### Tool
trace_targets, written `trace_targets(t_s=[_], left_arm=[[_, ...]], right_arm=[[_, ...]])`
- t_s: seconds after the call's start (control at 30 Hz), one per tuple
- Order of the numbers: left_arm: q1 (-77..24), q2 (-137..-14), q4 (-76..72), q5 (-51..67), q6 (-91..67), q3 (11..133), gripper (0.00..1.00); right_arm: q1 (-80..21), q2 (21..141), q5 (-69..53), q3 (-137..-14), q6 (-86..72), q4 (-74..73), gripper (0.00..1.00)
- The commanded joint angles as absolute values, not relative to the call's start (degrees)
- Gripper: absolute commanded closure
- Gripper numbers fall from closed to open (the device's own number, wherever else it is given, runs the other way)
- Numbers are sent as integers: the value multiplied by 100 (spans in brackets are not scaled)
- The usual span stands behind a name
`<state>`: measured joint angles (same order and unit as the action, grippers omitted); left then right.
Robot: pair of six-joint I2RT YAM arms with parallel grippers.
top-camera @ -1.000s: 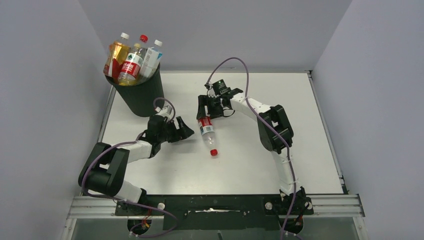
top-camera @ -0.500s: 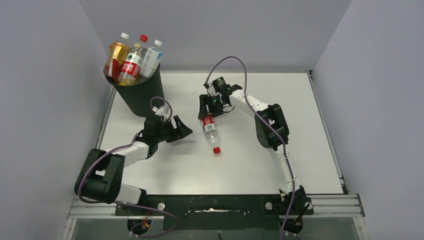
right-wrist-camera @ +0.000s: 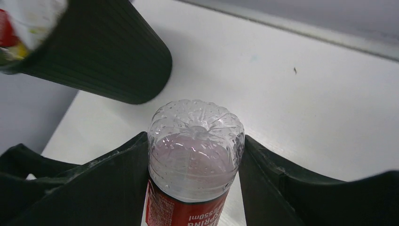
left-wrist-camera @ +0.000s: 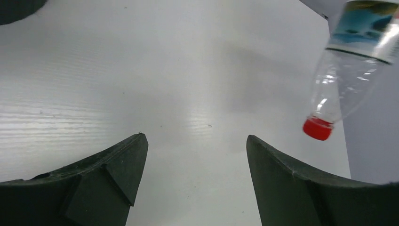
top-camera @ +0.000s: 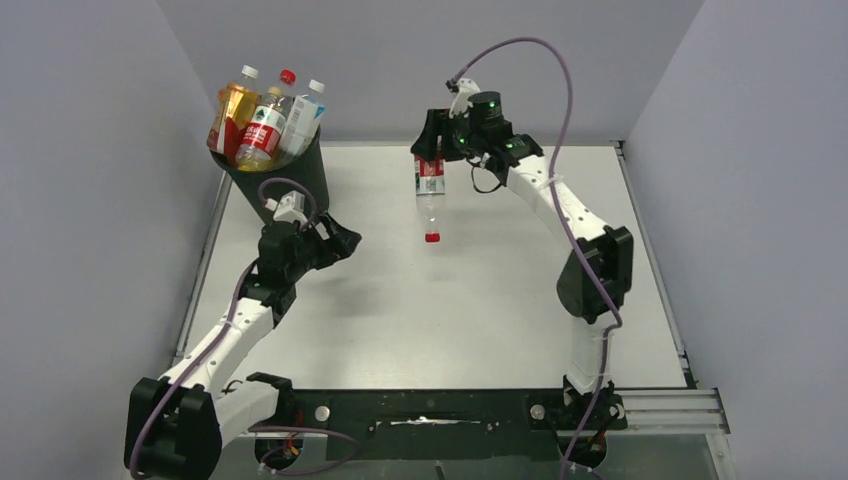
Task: Put the plastic bottles in the bin
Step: Pick up the plastic bottle at the center of the board.
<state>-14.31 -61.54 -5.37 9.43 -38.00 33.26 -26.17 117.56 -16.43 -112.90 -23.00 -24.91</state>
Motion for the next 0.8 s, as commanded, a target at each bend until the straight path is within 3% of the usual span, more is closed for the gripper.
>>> trace_targets(t_s=[0.0, 0.3, 0.63, 0.77], left_arm=[[-1278, -5658, -54, 415, -3806, 3633, 23], [-1275, -5289, 931, -809, -3598, 4769, 15], [-963, -5120, 1421, -2212, -3508, 5275, 13], [-183, -5358, 1408, -1872, -3507, 5402, 12]], right_arm=[[-2677, 10681, -1431, -10759, -2422, -1326, 58], [-2578, 9437, -1540, -9868, -2392, -917, 57], [-2847, 9724, -1219, -9657, -2874, 2149, 59], [-2918, 10143, -1317, -9889, -3228, 2896, 59]])
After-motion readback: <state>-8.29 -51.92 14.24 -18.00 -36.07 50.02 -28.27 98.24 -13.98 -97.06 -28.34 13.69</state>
